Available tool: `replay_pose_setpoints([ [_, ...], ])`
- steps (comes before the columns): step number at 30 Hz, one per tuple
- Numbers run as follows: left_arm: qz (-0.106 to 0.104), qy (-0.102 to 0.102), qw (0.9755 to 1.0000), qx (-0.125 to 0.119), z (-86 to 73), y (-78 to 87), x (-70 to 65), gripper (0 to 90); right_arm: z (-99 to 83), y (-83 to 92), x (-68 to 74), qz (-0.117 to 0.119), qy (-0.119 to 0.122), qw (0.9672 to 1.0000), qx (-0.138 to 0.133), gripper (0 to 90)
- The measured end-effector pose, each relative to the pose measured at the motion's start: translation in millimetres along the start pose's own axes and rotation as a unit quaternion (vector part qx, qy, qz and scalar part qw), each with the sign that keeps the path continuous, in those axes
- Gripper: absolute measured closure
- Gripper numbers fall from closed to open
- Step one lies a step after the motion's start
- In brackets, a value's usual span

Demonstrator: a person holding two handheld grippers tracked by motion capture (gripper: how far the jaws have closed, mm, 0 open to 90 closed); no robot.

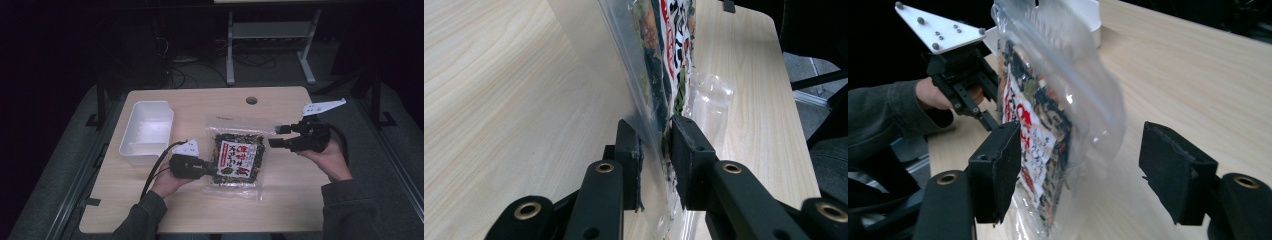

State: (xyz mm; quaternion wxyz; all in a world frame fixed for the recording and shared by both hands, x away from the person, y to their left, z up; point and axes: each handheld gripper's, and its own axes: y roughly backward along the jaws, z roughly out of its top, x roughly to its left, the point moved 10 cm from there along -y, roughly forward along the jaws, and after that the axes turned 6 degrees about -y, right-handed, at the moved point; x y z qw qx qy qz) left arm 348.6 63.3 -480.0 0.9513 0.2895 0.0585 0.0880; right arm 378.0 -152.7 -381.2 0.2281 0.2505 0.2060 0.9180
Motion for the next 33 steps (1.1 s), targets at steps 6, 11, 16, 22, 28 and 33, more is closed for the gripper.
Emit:
replay_pose_setpoints([
  [6,0.000,0.000,1.0000,0.001,-0.6,0.3,-0.4,74.5,-11.0,-9.8,1.2,0.002,-0.004,1.0000,0.003,28.6],
  [11,-0.002,0.000,1.0000,0.002,-1.6,1.4,0.2,74.5,-24.5,-20.3,-2.2,0.006,-0.019,0.9998,0.004,26.3],
  [16,-0.001,-0.002,1.0000,0.002,-1.1,1.8,-0.3,74.5,-33.8,-29.3,-1.4,0.016,-0.024,0.9996,0.005,27.2],
  [22,-0.001,-0.002,1.0000,0.002,-1.1,1.7,0.0,74.5,-41.4,-48.7,3.0,0.041,-0.028,0.9987,0.013,27.6],
  [28,-0.003,0.001,1.0000,0.002,-1.2,2.0,0.0,74.4,-36.7,-64.7,6.9,0.060,-0.015,0.9980,0.007,40.5],
  [33,0.002,0.011,0.9999,0.003,-5.9,3.5,3.3,74.2,-36.4,-67.8,10.0,0.075,-0.004,0.9971,0.005,57.2],
])
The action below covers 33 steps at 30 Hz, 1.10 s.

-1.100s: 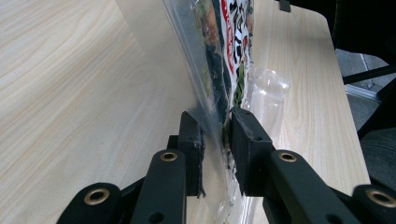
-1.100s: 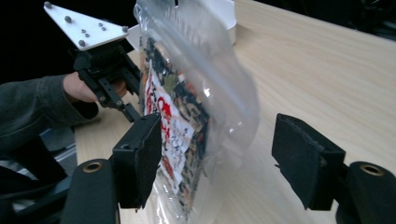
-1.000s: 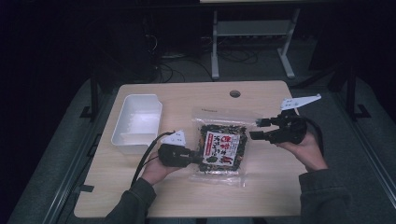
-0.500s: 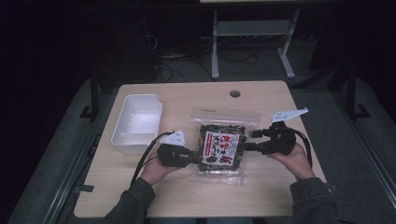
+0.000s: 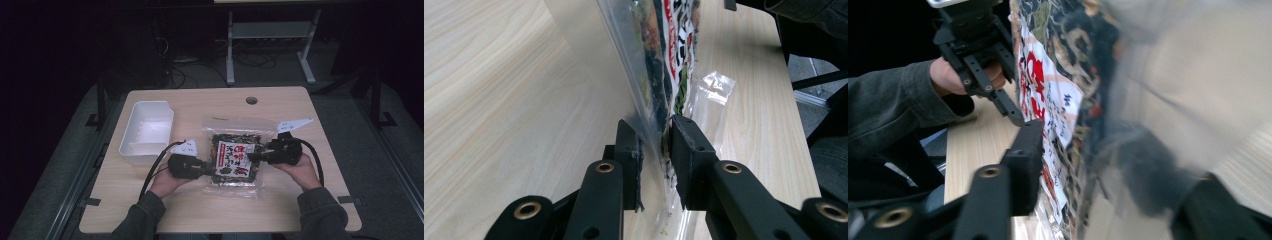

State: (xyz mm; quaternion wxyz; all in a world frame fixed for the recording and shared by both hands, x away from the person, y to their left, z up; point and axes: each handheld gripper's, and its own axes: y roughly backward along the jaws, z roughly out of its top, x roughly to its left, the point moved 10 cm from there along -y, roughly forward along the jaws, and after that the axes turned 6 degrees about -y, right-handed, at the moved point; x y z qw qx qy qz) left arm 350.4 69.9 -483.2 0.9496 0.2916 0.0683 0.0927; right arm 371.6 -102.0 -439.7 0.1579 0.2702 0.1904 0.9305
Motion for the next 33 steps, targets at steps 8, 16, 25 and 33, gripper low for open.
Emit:
replay_pose_setpoints([
  [8,0.007,0.006,0.9999,-0.003,-1.4,2.2,3.9,70.2,0.7,-0.5,10.8,0.025,0.017,0.9995,0.003,71.3],
  [16,0.019,0.007,0.9998,-0.003,-2.6,7.0,5.6,64.1,2.9,-0.1,22.6,0.034,0.037,0.9987,0.005,75.0],
  [25,0.035,0.013,0.9992,-0.010,-1.1,17.6,5.4,53.4,11.2,6.2,28.5,0.015,0.049,0.9986,0.009,75.4],
  [33,0.059,0.001,0.9983,-0.002,-7.1,29.4,2.6,49.5,23.8,15.6,25.8,-0.011,0.045,0.9989,-0.007,75.4],
])
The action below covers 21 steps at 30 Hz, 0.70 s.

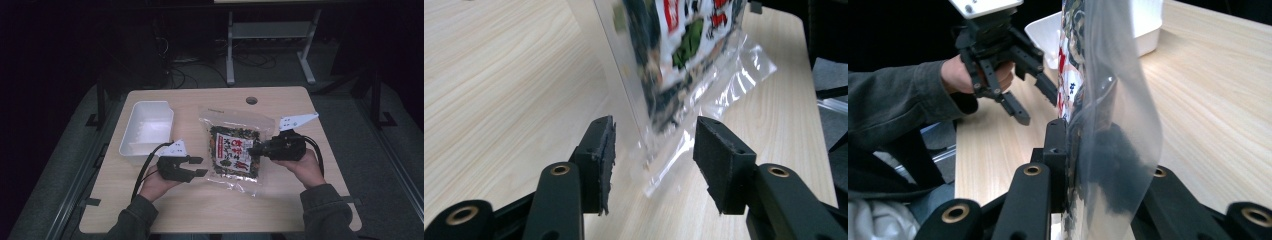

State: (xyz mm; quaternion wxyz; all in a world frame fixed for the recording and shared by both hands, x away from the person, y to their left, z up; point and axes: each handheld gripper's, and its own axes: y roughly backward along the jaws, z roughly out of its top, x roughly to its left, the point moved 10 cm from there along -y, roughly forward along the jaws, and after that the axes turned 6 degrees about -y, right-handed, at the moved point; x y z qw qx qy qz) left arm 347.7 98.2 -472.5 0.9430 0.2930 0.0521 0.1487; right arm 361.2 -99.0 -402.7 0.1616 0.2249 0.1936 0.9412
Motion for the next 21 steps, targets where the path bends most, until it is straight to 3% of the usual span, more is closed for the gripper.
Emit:
replay_pose_setpoints([
  [2,-0.006,0.014,0.9998,-0.009,-3.3,3.8,-1.3,48.3,5.7,2.7,-3.1,-0.013,-0.004,0.9999,-0.010,75.4],
  [7,0.000,0.024,0.9996,-0.012,-11.3,8.9,-1.1,45.9,13.0,5.3,-7.1,-0.028,-0.012,0.9993,-0.022,75.4],
  [14,0.012,0.015,0.9998,0.007,-21.4,15.1,-3.5,41.3,23.9,3.0,-11.1,-0.055,-0.015,0.9980,-0.026,75.4],
  [21,0.030,0.005,0.9994,0.015,-23.6,22.3,-8.9,27.0,34.6,-0.5,-16.7,-0.085,-0.018,0.9953,-0.041,75.3],
])
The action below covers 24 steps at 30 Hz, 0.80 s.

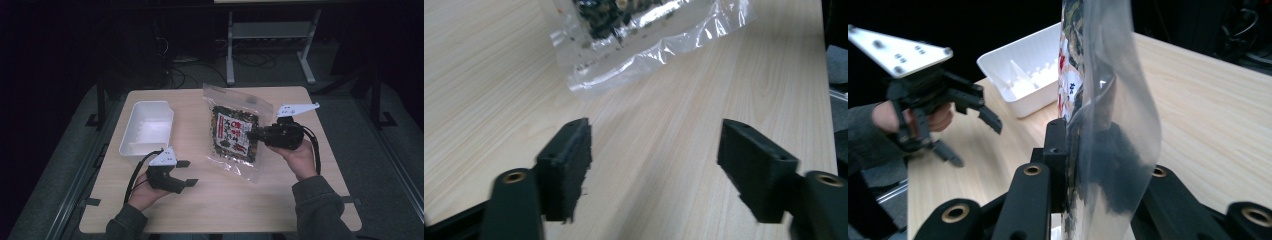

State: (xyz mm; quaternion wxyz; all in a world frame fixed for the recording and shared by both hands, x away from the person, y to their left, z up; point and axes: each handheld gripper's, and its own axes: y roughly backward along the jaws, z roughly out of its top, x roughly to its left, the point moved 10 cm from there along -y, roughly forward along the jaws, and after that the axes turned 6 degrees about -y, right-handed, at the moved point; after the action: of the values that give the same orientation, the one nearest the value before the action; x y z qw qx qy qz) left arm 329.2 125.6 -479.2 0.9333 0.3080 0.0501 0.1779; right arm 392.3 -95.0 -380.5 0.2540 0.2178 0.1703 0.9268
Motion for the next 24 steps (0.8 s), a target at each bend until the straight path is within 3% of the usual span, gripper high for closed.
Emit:
replay_pose_setpoints([
  [2,0.008,-0.001,1.0000,-0.002,-2.5,3.4,-1.3,23.2,5.4,-2.1,-1.4,-0.011,-0.004,0.9999,-0.008,75.4],
  [11,0.024,-0.002,0.9997,0.006,-14.6,14.0,-1.5,21.1,19.7,-16.5,-0.9,-0.039,-0.006,0.9990,-0.021,75.4],
  [24,0.038,-0.003,0.9991,0.017,-27.9,23.3,-0.9,19.5,58.6,-43.7,9.4,-0.070,-0.001,0.9963,-0.050,75.4],
])
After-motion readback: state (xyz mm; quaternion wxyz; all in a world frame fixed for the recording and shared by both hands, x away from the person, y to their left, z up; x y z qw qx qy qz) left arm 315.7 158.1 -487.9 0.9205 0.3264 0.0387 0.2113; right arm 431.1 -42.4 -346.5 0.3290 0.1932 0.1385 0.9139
